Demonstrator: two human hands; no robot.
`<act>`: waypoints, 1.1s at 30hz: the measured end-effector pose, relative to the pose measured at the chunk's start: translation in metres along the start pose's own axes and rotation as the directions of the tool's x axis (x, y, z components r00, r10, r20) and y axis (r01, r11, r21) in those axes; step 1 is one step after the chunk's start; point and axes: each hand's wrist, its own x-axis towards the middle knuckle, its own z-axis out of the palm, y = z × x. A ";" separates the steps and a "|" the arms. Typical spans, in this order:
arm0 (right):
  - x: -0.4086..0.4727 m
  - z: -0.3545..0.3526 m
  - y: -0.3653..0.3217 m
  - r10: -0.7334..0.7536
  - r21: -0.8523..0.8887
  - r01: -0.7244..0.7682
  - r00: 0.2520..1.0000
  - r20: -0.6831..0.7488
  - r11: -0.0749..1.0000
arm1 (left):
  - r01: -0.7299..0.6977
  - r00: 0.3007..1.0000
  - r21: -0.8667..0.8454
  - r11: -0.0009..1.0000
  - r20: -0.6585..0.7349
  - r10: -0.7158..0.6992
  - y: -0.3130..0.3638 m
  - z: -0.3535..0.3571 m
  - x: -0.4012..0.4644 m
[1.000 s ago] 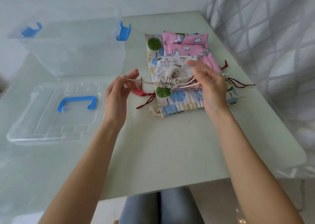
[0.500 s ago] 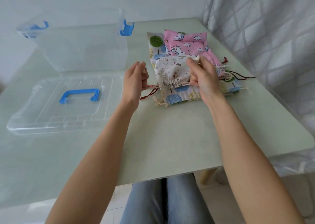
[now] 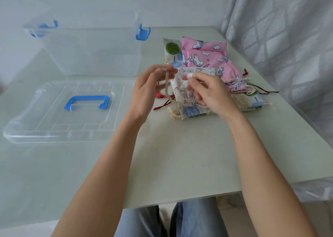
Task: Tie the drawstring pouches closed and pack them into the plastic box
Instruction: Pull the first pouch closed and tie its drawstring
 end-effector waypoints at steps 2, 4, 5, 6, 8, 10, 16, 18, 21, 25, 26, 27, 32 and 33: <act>0.001 0.010 -0.008 -0.063 -0.064 0.066 0.997 0.046 0.996 | -0.112 0.993 0.087 0.990 0.052 0.108 0.002 -0.001 -0.001; 0.002 0.020 -0.011 -0.063 -0.082 0.068 0.996 0.065 0.994 | -0.150 0.986 0.136 0.979 0.099 0.138 0.004 0.000 -0.002; 0.002 0.024 -0.012 -0.057 -0.073 0.063 0.996 0.073 0.995 | -0.144 0.984 0.145 0.979 0.125 0.126 0.004 0.000 -0.003; 0.002 0.027 -0.012 -0.064 -0.064 0.069 0.995 0.074 0.996 | -0.130 0.982 0.146 0.981 0.158 0.107 0.005 0.001 -0.003; 0.003 0.028 -0.013 -0.081 -0.030 0.083 0.995 0.066 0.996 | -0.080 0.979 0.157 0.984 0.196 0.048 0.003 0.001 -0.002; 0.004 0.022 -0.010 -0.060 0.058 0.057 0.996 0.059 0.997 | 0.000 0.982 0.157 0.988 0.186 -0.030 0.002 -0.004 0.001; 0.001 0.009 -0.010 0.028 0.232 -0.050 0.995 0.099 0.971 | 0.030 0.980 0.206 0.978 0.188 -0.070 -0.007 -0.002 0.002; 0.000 0.009 -0.008 0.042 0.233 -0.062 0.995 0.087 0.970 | -0.015 0.993 0.231 0.973 0.120 -0.013 -0.007 0.001 0.001; -0.001 0.006 -0.003 0.080 0.225 -0.086 0.996 0.038 0.970 | -0.023 0.999 0.154 0.988 -0.020 0.026 -0.004 -0.003 0.003; -0.001 0.001 0.000 0.139 0.416 -0.132 0.990 0.013 0.900 | 0.049 0.993 0.019 0.999 0.108 -0.051 -0.001 0.000 0.000; -0.002 0.001 0.000 0.136 0.456 -0.127 0.991 0.011 0.881 | 0.041 0.984 0.056 0.998 0.172 -0.050 -0.004 0.003 -0.002; -0.003 0.000 -0.001 0.128 0.496 -0.120 0.992 0.018 0.860 | 0.015 0.974 0.116 0.993 0.222 -0.040 -0.008 0.008 -0.003; -0.010 -0.011 0.004 -0.001 0.518 -0.008 1.000 0.018 0.855 | -0.075 0.987 0.222 0.972 0.152 0.041 -0.016 0.018 -0.002; -0.011 -0.012 0.006 -0.017 0.484 0.013 1.000 0.004 0.875 | -0.049 0.989 0.170 0.984 0.144 0.024 -0.015 0.017 -0.002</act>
